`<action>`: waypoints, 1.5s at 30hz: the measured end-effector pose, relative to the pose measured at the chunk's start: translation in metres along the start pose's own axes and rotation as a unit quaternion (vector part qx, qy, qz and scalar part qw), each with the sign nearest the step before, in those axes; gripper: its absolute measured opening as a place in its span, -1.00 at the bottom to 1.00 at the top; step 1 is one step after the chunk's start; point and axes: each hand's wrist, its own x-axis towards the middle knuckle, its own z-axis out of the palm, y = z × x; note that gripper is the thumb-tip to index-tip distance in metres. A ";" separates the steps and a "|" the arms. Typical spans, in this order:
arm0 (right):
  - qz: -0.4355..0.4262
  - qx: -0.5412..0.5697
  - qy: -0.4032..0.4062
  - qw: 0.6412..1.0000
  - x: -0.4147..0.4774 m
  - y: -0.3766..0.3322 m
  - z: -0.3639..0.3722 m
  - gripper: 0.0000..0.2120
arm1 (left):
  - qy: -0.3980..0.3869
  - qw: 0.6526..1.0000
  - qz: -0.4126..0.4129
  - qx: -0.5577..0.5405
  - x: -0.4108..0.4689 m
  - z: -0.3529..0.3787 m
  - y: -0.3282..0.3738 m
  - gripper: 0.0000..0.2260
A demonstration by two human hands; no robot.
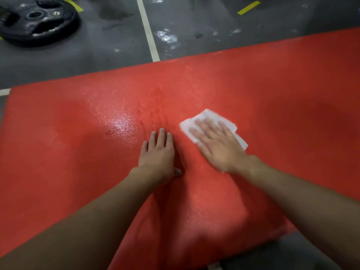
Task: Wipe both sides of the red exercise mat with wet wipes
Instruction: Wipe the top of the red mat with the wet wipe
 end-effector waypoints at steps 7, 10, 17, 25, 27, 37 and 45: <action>-0.032 -0.016 -0.006 0.999 -0.028 -0.035 0.011 -0.45 | -0.003 1.000 0.018 -0.019 -0.007 0.003 -0.003 0.02; 0.045 -0.007 -0.003 0.999 -0.032 0.003 0.001 -0.48 | -0.056 0.998 0.040 0.002 -0.017 0.010 -0.009 0.19; -0.021 -0.012 -0.023 0.999 -0.054 -0.019 0.008 -0.46 | -0.033 0.999 0.018 0.004 -0.023 0.017 0.000 0.25; -0.021 -0.031 -0.025 0.999 -0.093 -0.042 0.018 -0.46 | -0.019 1.000 0.003 -0.011 -0.037 0.019 0.008 0.11; -0.026 -0.025 -0.029 0.999 -0.096 -0.017 0.010 -0.49 | -0.014 1.000 0.000 -0.022 -0.044 0.023 0.008 0.04; 0.027 -0.024 -0.047 0.998 -0.127 -0.014 0.009 -0.48 | -0.016 0.998 0.000 -0.064 -0.064 0.025 0.003 -0.07; -0.042 -0.041 -0.022 0.998 -0.162 -0.060 0.026 -0.47 | 0.003 0.986 -0.103 -0.130 -0.093 0.035 -0.006 -0.08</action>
